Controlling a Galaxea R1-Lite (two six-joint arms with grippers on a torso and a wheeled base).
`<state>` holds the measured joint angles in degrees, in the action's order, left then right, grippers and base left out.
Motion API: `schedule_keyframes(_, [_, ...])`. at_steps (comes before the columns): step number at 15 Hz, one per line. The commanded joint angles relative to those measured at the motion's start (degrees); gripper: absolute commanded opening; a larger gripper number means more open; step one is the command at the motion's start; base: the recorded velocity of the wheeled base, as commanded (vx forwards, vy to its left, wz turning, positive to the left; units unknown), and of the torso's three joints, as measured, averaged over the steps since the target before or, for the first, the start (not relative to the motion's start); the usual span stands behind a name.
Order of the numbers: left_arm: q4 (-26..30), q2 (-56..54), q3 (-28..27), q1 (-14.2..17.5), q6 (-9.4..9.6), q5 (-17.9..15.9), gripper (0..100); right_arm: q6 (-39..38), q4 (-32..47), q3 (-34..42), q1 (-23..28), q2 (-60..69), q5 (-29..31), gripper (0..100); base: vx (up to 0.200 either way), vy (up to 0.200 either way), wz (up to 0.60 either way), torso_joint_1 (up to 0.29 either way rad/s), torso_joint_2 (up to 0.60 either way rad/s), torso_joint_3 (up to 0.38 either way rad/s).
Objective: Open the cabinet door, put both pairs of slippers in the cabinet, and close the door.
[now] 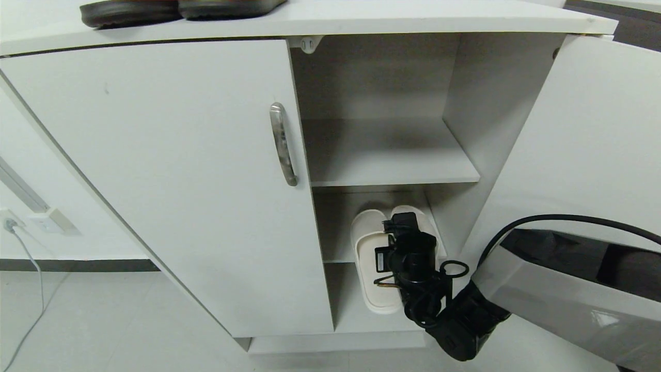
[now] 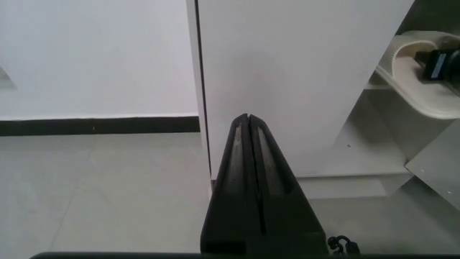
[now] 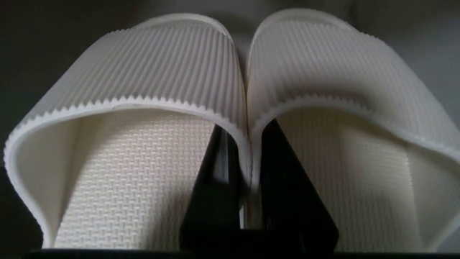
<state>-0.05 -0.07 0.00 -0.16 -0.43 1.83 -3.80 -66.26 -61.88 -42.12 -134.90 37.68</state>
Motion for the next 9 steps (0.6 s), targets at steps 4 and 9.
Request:
schedule_keyframes(4, [-0.04, 0.07, 0.0, -0.02, -0.01, 0.02, 0, -1.21, 7.54, -13.0, 2.04, -4.67, -0.06, 0, 0.0, 0.0, 0.0, 0.0, 0.0, 0.0])
schedule_keyframes(9, [-0.04, 0.07, 0.0, -0.02, -0.01, 0.11, 0, -0.94, 13.35, -22.85, 3.53, -7.66, -0.5, 0, 0.0, 0.0, 0.0, 0.0, 0.0, 0.0])
